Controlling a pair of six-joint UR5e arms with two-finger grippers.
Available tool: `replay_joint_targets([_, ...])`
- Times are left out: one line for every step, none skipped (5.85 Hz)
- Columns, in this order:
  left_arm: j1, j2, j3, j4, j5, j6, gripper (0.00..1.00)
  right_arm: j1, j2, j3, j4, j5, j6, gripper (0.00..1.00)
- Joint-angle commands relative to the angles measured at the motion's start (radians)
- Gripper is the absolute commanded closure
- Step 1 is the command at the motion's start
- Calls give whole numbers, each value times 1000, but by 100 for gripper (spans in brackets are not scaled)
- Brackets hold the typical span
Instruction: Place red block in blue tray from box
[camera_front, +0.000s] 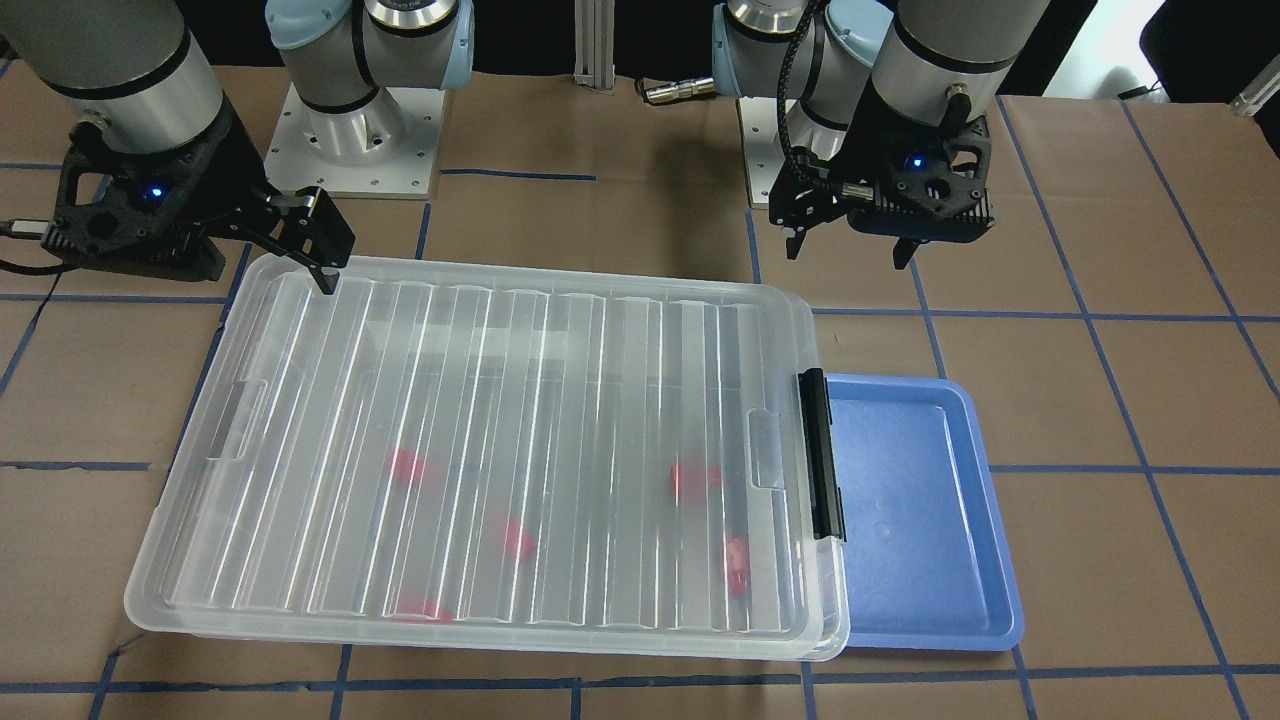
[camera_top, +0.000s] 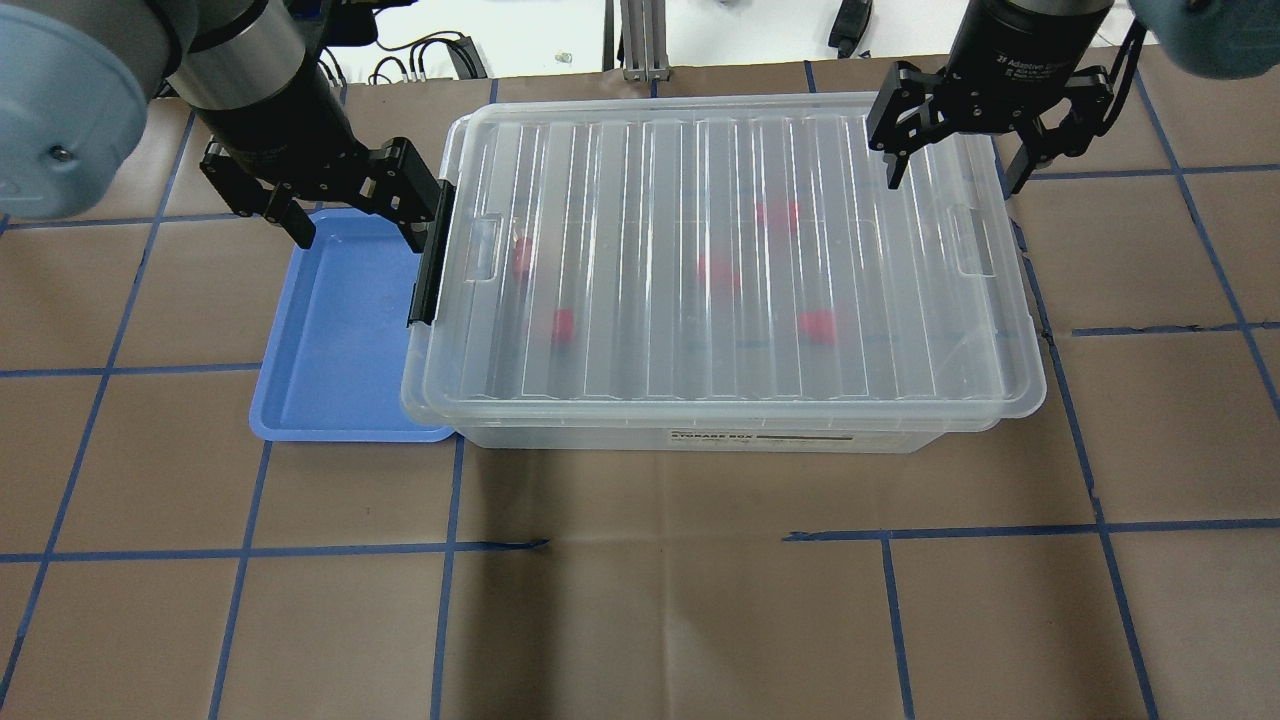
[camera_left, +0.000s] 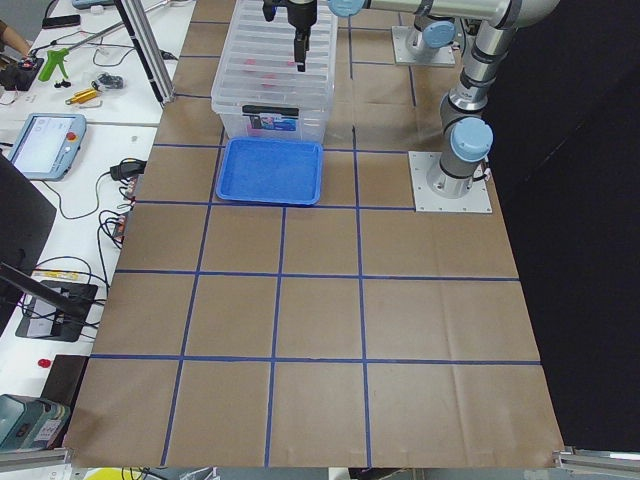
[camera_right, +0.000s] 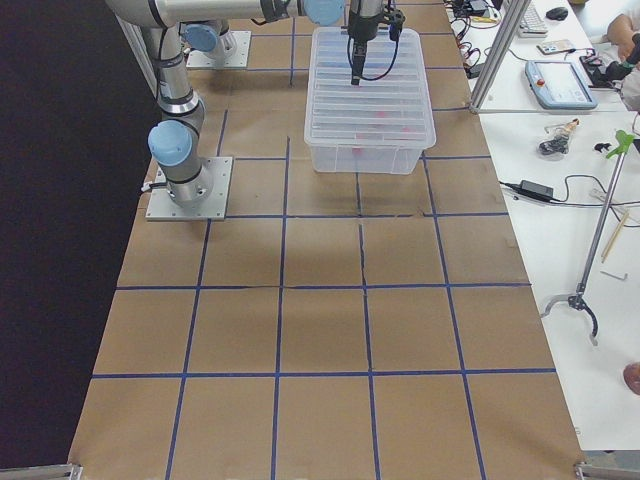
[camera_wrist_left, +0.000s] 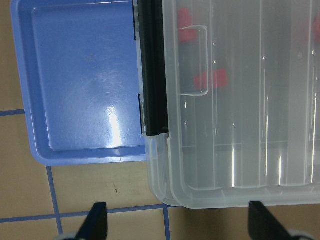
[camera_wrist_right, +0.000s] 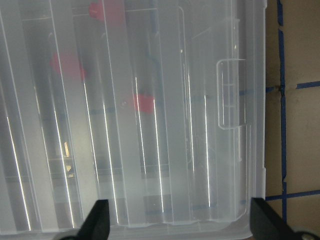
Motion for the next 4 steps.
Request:
replay_joint_targets([0,0,-3,-2,-1,0,2,-2,-10,1,4,-1,0,0])
replay_joint_targets([0,3,-1,0,0,0,2,-5,-7,1,5,1,-2,0])
replay_joint_targets([0,3,-1,-2,1,0,2,-11,4,1,-10,-2,-14,0])
replay_joint_targets([0,3,-1,0,1,0,2,-36,15,21,-11,-11,-102,0])
